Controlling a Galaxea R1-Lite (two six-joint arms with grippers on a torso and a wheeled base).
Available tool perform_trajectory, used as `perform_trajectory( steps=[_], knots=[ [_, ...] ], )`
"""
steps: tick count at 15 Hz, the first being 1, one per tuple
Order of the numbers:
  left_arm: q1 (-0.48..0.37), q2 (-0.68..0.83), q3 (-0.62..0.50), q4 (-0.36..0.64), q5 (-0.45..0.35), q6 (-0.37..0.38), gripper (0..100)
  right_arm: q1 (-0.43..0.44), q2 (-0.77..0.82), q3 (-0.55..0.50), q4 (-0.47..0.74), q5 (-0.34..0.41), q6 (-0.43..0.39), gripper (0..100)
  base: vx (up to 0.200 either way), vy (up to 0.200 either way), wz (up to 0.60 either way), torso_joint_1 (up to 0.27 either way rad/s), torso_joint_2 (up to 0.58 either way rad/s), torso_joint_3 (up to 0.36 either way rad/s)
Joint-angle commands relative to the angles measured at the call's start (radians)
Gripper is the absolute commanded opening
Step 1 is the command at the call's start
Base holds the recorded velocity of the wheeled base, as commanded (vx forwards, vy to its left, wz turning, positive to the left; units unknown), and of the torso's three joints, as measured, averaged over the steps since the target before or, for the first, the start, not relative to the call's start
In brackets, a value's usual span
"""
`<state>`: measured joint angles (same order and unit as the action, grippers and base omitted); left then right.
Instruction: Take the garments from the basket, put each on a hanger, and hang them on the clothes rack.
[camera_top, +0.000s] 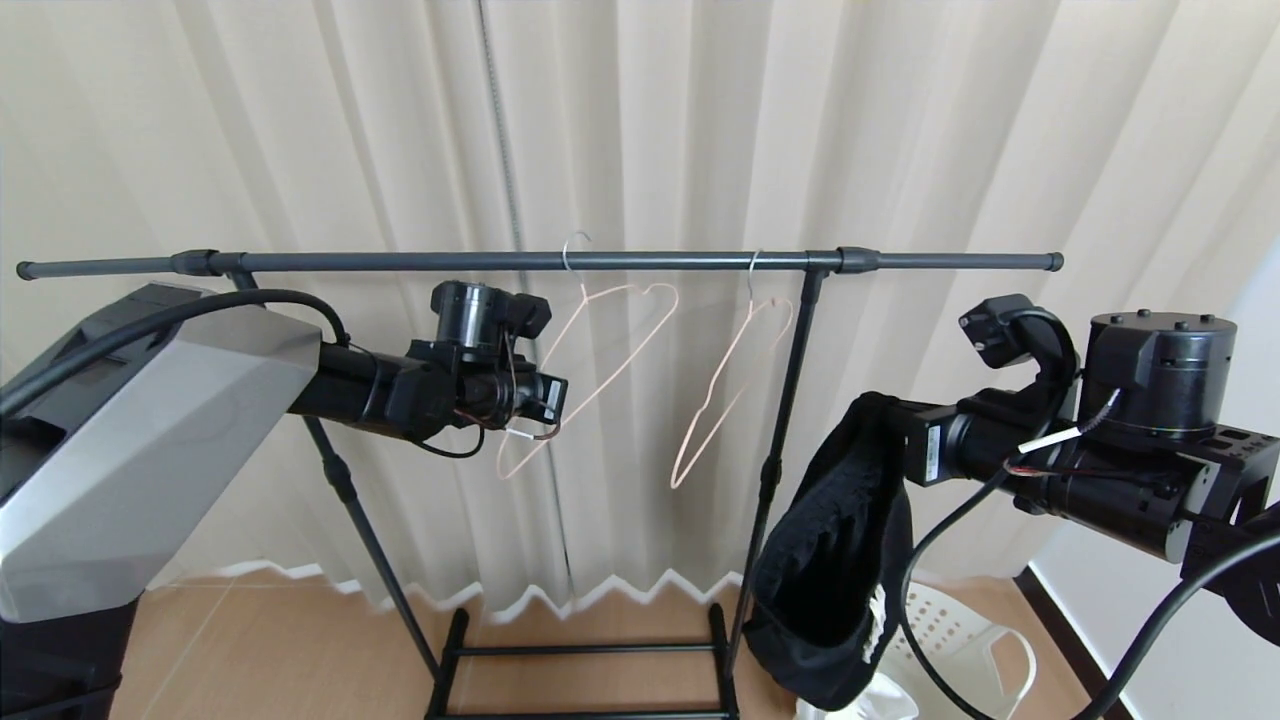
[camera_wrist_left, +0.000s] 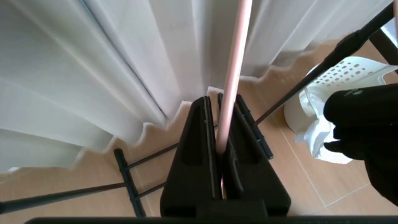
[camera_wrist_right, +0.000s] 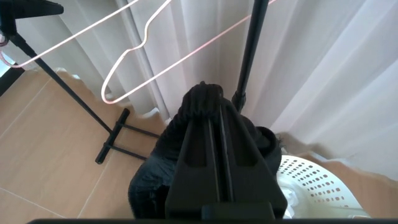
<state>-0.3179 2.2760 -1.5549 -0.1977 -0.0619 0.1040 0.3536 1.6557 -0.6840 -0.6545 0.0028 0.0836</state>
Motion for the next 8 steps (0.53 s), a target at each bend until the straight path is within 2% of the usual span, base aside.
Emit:
perform_trajectory(
  steps=[1,3,6,8],
  knots=[
    [-0.013,-0.062,0.042,0.000,-0.001,0.002,0,-0.001,-0.005,0.001,-0.001,0.000,-0.001,0,0.000,0.000,0.00,0.000,0.00,0.000],
    [-0.023,-0.098,0.087,-0.003,-0.001,0.003,0,-0.002,-0.007,-0.002,-0.001,0.000,-0.001,0,0.000,0.000,0.00,0.000,0.00,0.000],
    [-0.026,-0.197,0.214,-0.046,-0.001,0.011,0,-0.002,-0.017,0.001,0.003,0.000,-0.005,0,0.000,0.000,0.00,0.000,0.00,0.000],
    [-0.024,-0.331,0.401,-0.094,-0.004,0.017,0,-0.001,-0.031,0.003,0.003,0.000,-0.007,0,0.000,0.000,0.00,0.000,0.00,0.000]
  ],
)
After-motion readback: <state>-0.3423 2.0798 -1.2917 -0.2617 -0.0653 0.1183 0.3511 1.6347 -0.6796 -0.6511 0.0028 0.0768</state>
